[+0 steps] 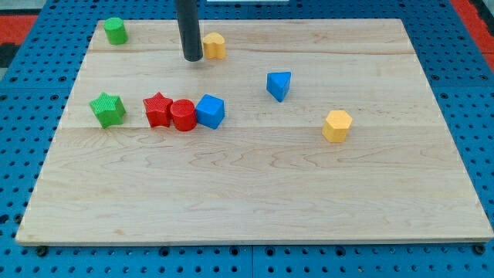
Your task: Slightly push the green star downwards of the board
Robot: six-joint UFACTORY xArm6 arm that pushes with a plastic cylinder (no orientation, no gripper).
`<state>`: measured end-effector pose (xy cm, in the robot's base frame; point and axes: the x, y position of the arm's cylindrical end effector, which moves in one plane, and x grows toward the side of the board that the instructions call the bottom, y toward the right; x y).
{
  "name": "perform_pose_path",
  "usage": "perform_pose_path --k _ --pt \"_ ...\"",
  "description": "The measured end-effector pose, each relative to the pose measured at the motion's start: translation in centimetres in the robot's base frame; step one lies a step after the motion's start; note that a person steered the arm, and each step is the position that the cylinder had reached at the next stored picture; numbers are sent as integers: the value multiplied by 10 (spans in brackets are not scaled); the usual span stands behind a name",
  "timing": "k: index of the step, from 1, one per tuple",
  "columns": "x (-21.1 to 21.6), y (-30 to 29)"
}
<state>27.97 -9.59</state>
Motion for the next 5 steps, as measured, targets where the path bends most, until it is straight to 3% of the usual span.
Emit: perform_pose_path --k 3,4,5 --pt "7 73" --pt "-32 83" --pt "-3 108"
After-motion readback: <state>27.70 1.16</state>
